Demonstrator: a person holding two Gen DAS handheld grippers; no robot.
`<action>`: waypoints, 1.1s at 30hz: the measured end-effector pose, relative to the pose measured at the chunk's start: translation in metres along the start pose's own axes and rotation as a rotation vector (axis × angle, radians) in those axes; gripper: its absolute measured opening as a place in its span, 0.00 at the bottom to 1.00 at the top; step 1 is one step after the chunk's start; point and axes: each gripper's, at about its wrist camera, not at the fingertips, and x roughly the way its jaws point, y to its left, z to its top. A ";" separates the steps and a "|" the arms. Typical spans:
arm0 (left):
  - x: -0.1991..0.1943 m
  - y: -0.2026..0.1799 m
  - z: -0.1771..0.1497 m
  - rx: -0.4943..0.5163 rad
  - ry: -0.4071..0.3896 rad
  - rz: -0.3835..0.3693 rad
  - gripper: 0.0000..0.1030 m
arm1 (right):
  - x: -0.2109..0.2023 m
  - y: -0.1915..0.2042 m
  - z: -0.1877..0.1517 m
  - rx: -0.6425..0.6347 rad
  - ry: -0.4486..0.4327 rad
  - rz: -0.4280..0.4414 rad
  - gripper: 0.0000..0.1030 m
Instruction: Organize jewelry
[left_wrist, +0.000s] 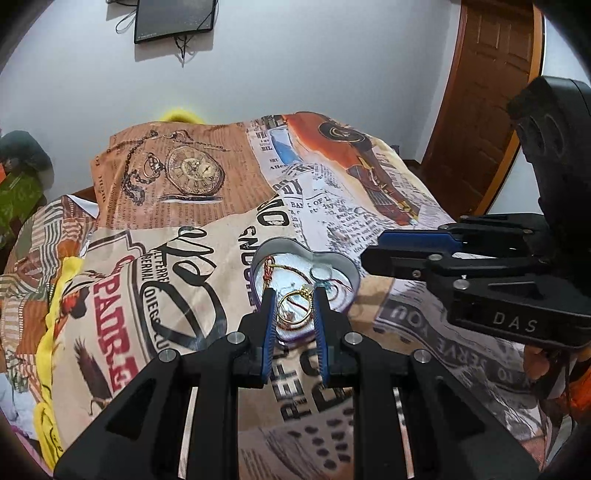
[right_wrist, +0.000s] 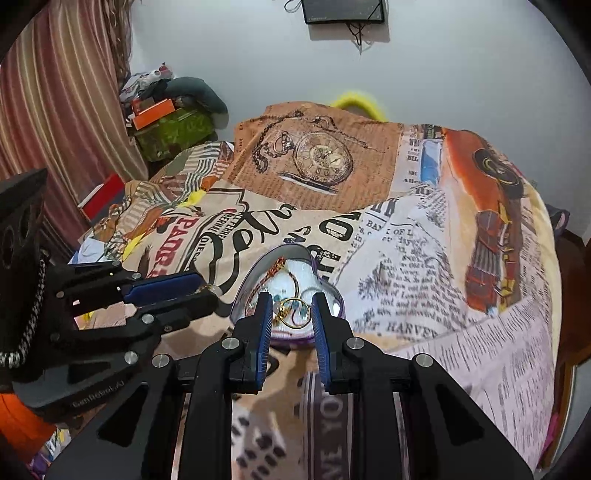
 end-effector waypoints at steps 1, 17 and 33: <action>0.005 0.002 0.002 -0.005 0.006 -0.001 0.18 | 0.006 -0.002 0.002 0.003 0.013 0.007 0.19; 0.045 0.017 0.008 -0.057 0.073 -0.051 0.18 | 0.050 -0.012 -0.006 0.015 0.125 0.037 0.19; 0.002 0.015 0.019 -0.076 0.013 -0.040 0.18 | 0.029 -0.003 -0.002 -0.016 0.096 -0.024 0.32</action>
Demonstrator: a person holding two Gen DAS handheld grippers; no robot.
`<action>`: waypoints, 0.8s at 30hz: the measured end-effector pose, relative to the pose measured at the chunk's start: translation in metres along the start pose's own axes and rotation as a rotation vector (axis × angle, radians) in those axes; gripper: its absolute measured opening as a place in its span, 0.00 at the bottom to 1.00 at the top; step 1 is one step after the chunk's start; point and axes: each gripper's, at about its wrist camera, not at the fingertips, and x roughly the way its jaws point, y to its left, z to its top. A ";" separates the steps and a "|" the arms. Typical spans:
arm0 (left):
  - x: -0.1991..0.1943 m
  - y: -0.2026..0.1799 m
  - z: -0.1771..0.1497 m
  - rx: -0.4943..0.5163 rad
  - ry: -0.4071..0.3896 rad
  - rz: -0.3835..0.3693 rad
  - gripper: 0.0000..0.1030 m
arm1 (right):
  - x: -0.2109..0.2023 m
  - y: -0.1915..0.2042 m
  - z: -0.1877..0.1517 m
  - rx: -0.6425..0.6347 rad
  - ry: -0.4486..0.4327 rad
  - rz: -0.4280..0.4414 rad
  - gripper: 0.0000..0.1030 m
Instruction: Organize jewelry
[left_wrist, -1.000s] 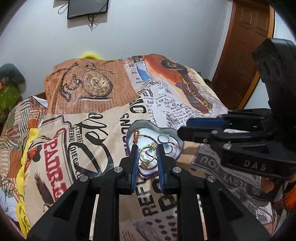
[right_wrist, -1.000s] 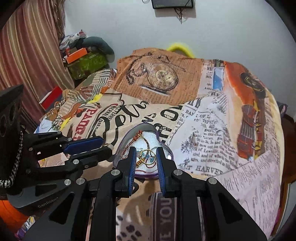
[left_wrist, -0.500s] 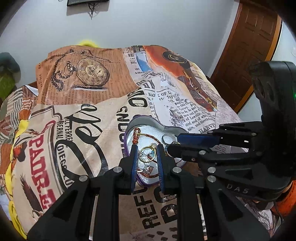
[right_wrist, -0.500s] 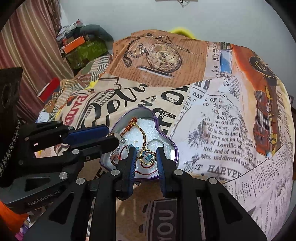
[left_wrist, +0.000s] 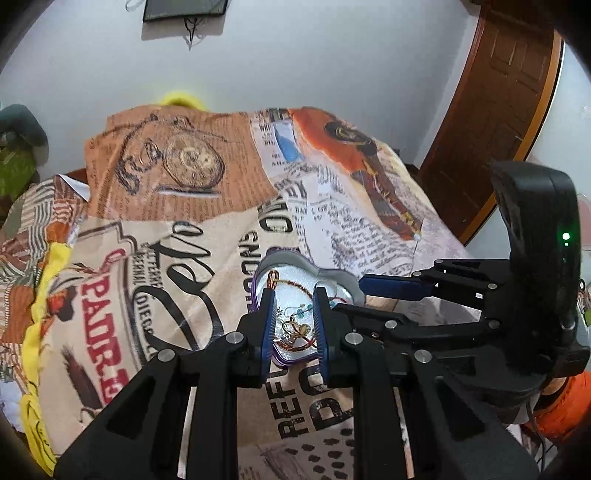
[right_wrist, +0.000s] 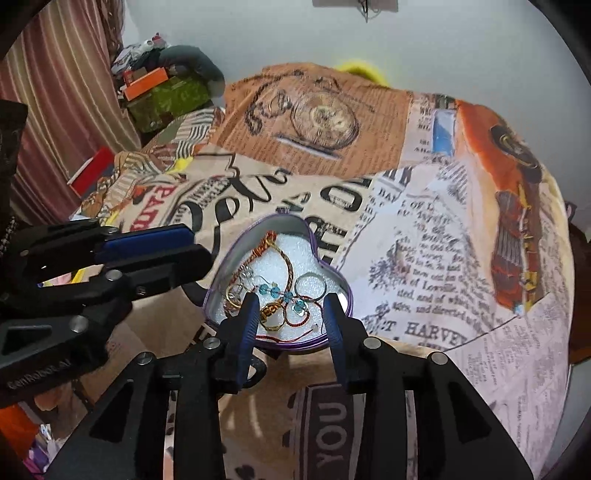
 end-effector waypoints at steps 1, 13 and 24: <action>-0.006 -0.001 0.001 0.003 -0.011 0.005 0.18 | -0.004 0.001 0.001 0.001 -0.010 -0.005 0.32; -0.140 -0.039 0.008 0.039 -0.278 0.052 0.18 | -0.155 0.035 -0.001 0.001 -0.336 -0.039 0.32; -0.275 -0.095 -0.035 0.086 -0.640 0.087 0.44 | -0.293 0.098 -0.056 -0.026 -0.763 -0.125 0.41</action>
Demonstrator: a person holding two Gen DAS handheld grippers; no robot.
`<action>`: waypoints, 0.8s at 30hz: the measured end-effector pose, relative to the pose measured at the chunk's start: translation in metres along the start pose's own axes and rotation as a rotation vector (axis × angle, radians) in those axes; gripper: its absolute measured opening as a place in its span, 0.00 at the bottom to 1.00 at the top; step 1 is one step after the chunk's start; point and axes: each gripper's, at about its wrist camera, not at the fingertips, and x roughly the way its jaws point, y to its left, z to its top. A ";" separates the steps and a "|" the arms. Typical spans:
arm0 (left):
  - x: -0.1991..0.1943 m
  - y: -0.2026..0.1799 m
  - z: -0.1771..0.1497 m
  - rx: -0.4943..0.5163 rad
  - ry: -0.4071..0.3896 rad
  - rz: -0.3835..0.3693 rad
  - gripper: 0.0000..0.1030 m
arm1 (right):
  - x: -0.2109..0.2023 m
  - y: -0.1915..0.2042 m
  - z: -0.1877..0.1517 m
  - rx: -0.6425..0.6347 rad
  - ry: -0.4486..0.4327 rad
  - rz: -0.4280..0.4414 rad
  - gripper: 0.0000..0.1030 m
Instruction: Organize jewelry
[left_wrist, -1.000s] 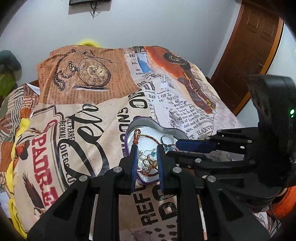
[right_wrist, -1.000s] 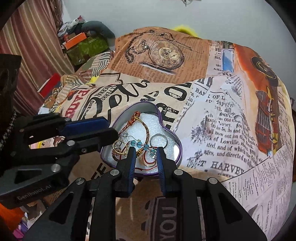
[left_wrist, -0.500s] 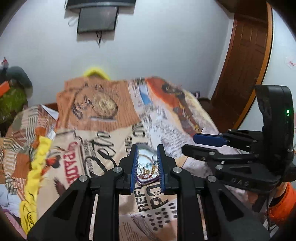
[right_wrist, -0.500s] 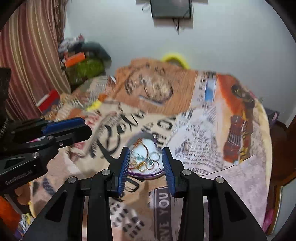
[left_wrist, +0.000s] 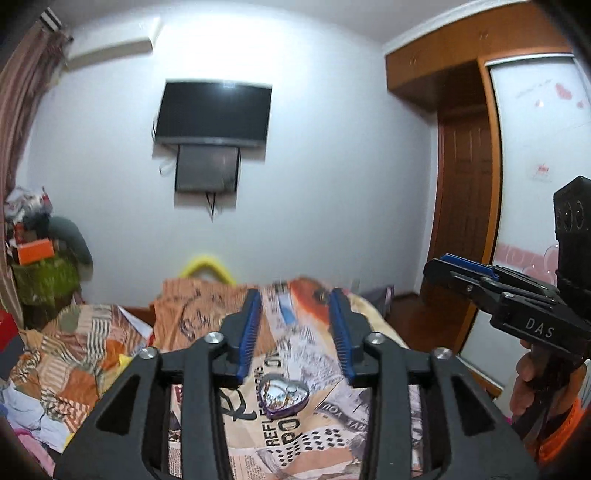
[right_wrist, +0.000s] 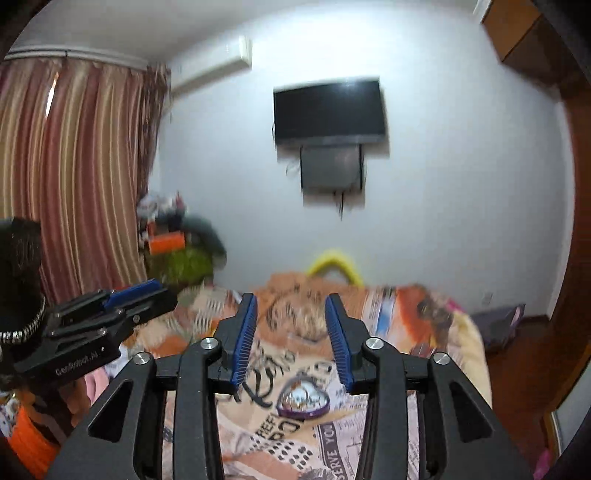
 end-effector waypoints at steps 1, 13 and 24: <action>-0.011 -0.005 -0.001 0.008 -0.025 0.012 0.47 | -0.008 0.003 -0.001 0.005 -0.022 -0.008 0.45; -0.045 -0.013 -0.019 -0.011 -0.086 0.129 0.93 | -0.035 0.021 -0.018 -0.005 -0.122 -0.156 0.99; -0.056 -0.010 -0.029 -0.043 -0.061 0.136 0.93 | -0.035 0.023 -0.022 -0.020 -0.098 -0.171 0.99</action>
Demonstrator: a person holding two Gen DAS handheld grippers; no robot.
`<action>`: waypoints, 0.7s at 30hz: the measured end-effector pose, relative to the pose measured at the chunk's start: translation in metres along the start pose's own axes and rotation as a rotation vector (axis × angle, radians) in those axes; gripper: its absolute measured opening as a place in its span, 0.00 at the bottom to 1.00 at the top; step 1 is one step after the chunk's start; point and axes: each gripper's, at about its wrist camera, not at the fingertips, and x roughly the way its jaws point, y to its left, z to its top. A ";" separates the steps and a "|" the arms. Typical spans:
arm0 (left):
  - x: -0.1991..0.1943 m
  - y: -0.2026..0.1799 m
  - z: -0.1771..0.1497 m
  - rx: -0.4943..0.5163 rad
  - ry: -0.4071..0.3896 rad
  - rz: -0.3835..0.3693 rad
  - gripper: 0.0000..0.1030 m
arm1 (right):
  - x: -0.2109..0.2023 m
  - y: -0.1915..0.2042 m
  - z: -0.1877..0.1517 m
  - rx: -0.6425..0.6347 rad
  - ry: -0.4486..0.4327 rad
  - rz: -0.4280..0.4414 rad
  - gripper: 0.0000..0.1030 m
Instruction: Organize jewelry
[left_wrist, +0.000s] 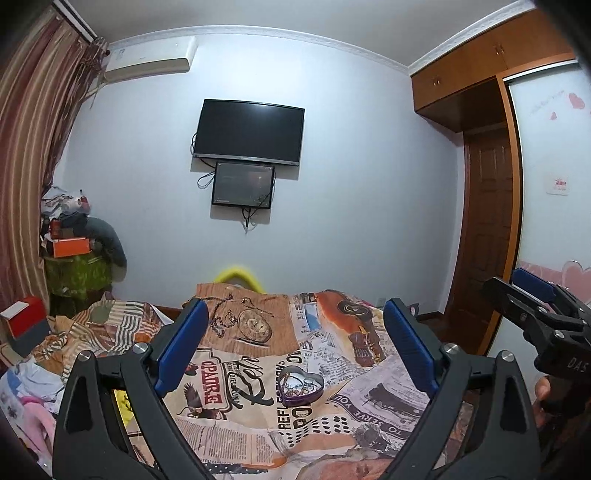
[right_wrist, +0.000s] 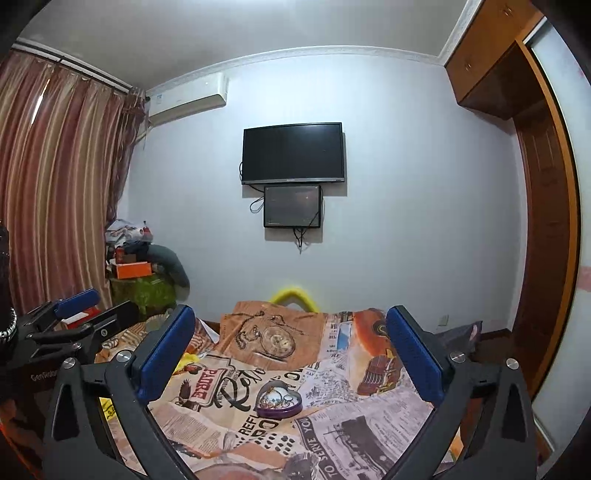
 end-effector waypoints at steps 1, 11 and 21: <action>0.001 0.001 -0.001 -0.001 0.003 -0.002 0.93 | -0.005 -0.002 -0.003 0.001 0.003 0.000 0.99; 0.002 0.002 -0.004 -0.002 0.022 0.000 0.93 | -0.010 -0.007 -0.010 0.011 0.023 0.001 0.99; 0.004 0.002 -0.005 -0.003 0.032 -0.003 0.94 | -0.014 -0.007 -0.008 0.017 0.037 0.003 0.99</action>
